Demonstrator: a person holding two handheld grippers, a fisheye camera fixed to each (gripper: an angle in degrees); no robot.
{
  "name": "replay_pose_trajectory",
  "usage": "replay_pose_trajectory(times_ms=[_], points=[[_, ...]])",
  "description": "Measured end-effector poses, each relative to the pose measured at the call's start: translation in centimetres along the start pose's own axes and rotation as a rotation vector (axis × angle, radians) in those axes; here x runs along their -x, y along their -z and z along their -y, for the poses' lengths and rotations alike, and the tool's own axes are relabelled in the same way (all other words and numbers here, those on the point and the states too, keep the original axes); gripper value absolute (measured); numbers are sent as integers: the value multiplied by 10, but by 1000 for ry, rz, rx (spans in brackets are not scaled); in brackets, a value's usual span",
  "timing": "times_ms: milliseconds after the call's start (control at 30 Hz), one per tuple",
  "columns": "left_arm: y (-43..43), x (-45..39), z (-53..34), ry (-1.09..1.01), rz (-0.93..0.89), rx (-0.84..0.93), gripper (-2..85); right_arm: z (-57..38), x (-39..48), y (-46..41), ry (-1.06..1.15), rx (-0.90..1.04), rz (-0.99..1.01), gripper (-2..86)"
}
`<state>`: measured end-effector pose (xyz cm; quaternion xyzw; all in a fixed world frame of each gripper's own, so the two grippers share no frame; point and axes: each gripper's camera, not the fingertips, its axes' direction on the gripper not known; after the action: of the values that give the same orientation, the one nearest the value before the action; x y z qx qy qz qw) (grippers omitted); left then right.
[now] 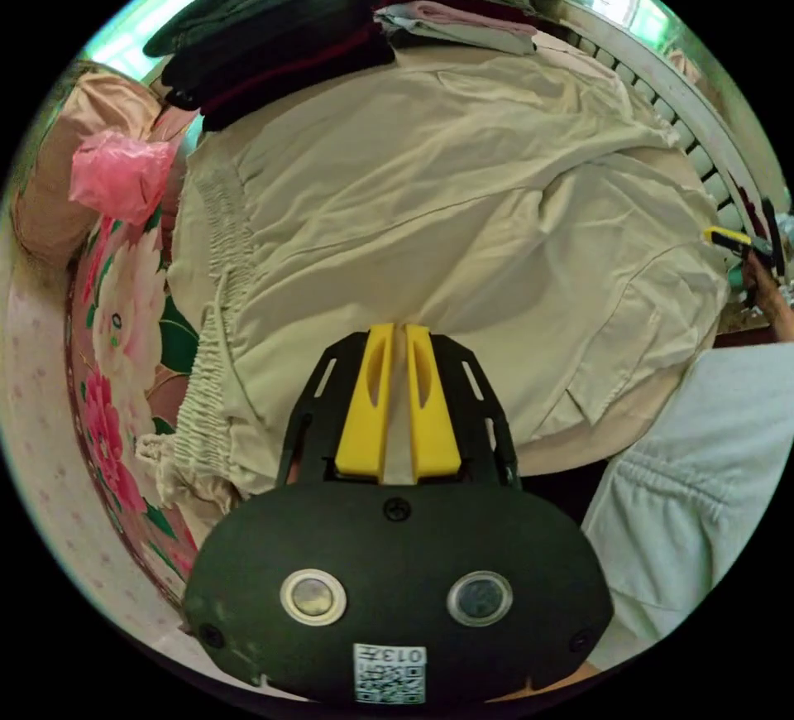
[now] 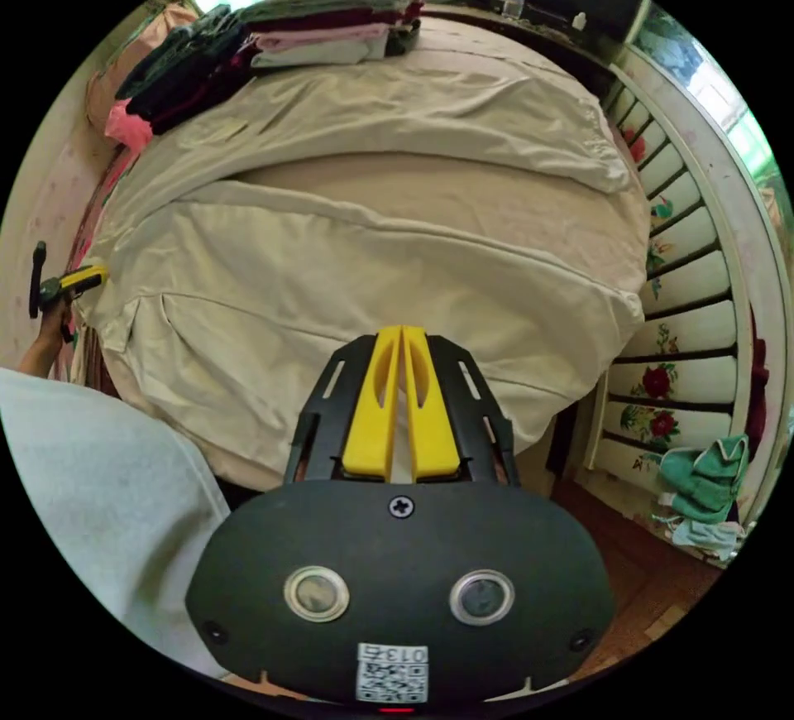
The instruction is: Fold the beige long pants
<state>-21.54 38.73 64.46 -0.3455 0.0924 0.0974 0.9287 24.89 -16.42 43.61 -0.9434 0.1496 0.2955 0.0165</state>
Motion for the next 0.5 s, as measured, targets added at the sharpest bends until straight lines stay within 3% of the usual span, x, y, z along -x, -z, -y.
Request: replay_pose_trajectory(times_ms=[100, 233, 300, 400, 500], points=[[22, 18, 5, 87, -61, -20, 24, 3, -7, 22, -55, -76, -9, 4], [45, 22, 4, 64, 100, -24, 53, -13, -26, 34, -155, -103, -142, 18], [50, 36, 1, 127, 165, -26, 69, -29, -66, 40, -349, -159, -137, 46], [62, 71, -7, 293, 90, -75, 72, -26, -107, 46, -454, -160, -104, 79], [61, 87, 0, 315, 21, -36, 68, 1, -126, 44, -370, -152, -154, 96]])
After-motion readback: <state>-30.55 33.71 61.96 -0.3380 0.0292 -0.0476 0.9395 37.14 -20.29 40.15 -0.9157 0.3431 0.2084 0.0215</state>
